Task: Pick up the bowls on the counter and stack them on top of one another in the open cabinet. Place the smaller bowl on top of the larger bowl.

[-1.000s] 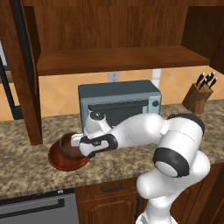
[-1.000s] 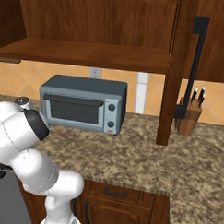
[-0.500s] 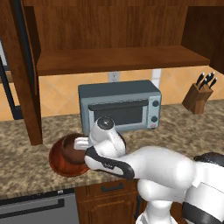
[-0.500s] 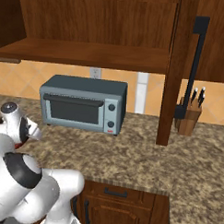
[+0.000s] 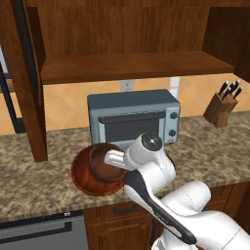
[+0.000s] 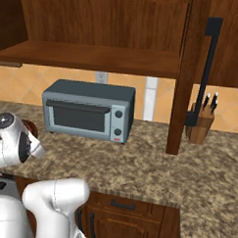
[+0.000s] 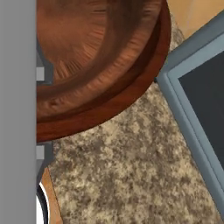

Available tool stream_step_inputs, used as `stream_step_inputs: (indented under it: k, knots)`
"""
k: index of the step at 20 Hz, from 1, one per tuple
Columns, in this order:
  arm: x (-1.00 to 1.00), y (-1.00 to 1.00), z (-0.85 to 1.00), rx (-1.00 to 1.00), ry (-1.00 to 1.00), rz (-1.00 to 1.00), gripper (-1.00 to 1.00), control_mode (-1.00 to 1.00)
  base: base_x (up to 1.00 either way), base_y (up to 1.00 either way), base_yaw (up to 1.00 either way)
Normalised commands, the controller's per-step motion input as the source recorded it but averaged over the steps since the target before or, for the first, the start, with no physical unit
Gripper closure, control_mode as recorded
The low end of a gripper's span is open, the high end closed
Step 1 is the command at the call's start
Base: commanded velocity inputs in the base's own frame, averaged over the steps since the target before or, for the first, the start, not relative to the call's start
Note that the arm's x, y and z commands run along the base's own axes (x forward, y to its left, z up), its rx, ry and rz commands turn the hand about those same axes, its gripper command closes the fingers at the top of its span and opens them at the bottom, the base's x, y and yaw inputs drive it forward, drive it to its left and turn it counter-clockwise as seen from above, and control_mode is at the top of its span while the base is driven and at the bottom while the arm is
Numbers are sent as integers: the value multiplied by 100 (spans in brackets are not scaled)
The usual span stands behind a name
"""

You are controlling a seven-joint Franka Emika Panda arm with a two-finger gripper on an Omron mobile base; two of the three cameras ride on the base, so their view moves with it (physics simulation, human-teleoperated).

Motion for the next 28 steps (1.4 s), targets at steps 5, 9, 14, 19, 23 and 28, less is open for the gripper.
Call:
stream_step_inputs:
  k: [5,9,14,19,23,28]
  knots:
    - [-42,-62,70,0,0,-48,100,-100,0,0,0]
    - [-49,-59,94,13,0,-33,100,-100,0,0,0]
    - [-54,-51,100,27,0,-26,100,-100,0,0,0]
    - [-44,-48,96,17,0,-35,100,-100,0,0,0]
    - [-23,-43,92,10,-5,-39,100,-100,0,0,0]
    - [-9,-38,89,12,-6,-35,100,-100,0,0,0]
